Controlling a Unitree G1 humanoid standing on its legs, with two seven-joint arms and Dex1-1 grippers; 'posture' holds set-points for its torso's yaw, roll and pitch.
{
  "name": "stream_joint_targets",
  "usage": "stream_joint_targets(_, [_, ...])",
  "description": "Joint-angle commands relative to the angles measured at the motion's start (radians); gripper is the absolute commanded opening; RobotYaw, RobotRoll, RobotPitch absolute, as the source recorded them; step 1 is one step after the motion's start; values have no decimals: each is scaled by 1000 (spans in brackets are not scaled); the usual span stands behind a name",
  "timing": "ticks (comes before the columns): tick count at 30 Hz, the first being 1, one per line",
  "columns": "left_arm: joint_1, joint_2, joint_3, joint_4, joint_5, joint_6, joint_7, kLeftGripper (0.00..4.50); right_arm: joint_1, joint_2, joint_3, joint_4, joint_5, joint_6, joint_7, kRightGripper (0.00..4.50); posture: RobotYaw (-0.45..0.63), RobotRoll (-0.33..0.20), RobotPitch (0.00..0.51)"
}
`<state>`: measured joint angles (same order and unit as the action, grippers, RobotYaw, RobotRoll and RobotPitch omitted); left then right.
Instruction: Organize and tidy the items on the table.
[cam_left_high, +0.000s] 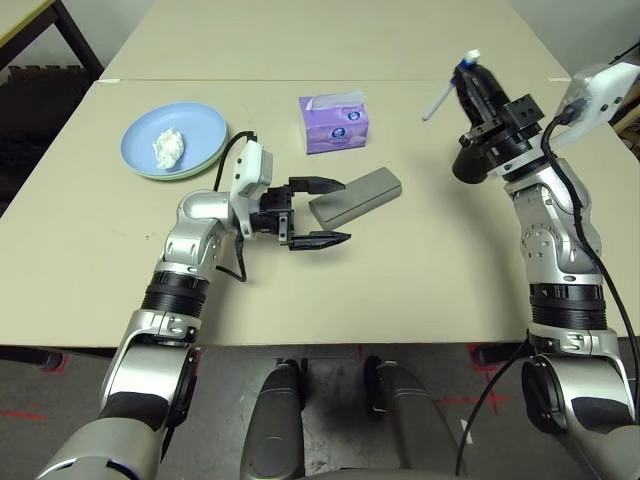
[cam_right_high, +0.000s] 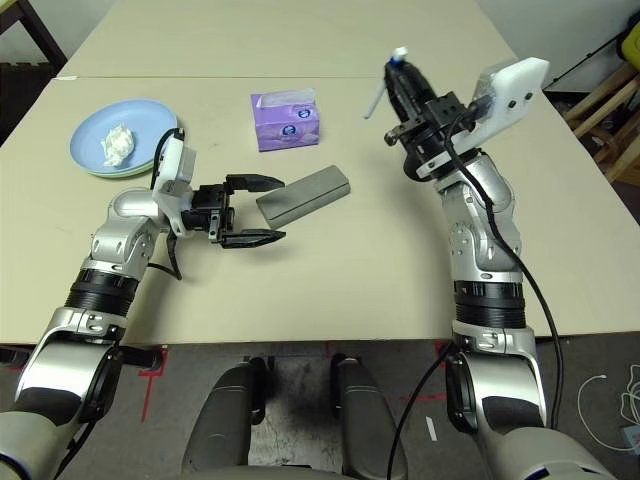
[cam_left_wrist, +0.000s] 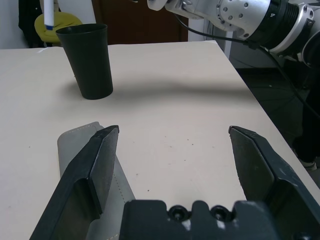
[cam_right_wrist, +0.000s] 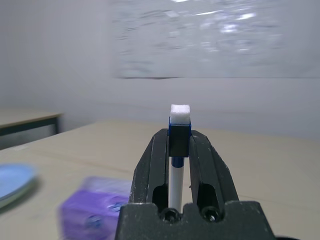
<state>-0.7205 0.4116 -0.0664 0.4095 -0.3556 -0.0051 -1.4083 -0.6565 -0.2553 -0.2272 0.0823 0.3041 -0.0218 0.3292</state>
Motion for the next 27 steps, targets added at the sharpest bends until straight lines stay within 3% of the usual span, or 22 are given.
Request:
stream_joint_targets(1, [14, -1, -10, -7, 3, -7, -2, 4500, 5, 10, -15, 13, -64, -20, -109, 407, 102, 0, 200])
stream_joint_targets(14, [20, 2, -9, -16, 2, -5, 0, 4500, 3, -26, -32, 75, -207, 85, -364, 407, 104, 0, 199])
stream_joint_targets(22, [20, 3, -9, -15, 3, -6, 0, 4500, 8, -8, -37, 43, -124, 363, -362, 407, 105, 0, 200])
stream_joint_targets(27, [21, 4, -9, -16, 2, -5, 1, 4500, 4, -10, -39, 16, -126, 400, -375, 407, 103, 0, 200])
